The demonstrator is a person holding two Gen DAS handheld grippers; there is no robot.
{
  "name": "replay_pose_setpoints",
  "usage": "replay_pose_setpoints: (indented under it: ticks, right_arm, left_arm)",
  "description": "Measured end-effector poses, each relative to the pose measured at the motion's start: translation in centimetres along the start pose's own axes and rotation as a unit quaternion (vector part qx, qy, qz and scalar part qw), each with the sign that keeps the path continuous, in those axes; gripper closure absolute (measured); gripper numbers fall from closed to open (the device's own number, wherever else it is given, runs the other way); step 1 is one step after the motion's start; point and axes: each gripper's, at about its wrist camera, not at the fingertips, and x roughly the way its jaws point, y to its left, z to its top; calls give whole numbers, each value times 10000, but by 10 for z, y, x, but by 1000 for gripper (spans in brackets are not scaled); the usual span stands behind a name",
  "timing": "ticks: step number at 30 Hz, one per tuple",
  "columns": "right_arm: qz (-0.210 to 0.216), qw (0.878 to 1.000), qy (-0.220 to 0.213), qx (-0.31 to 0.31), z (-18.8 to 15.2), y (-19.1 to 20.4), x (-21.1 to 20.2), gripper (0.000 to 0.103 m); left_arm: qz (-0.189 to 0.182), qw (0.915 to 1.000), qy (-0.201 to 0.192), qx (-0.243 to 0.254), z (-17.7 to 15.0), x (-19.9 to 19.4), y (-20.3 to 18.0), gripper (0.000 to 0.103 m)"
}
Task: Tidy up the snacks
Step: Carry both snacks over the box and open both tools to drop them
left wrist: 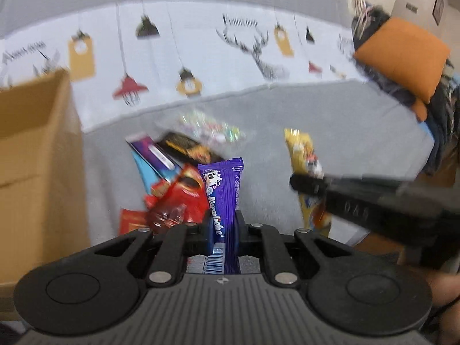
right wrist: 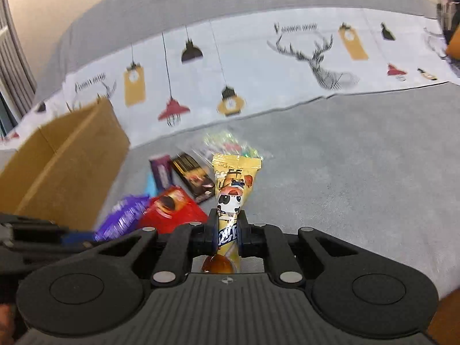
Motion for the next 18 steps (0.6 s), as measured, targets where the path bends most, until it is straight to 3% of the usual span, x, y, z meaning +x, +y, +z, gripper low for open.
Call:
replay_pose_setpoints:
  ticks: [9,15,18]
  right_arm:
    - [699,9963,-481,-152,-8,104,-75,91]
    - [1269,9860,-718,-812,16,191,-107,91]
    - [1400,9796,-916,-1114,28,232,-121,90]
  left_arm:
    - [439,9952,-771,-405,-9,-127,37,90]
    - [627,9833,-1539,-739,-17,-203,78,90]
    - [892,9766,-1884,-521,-15,-232,96,90]
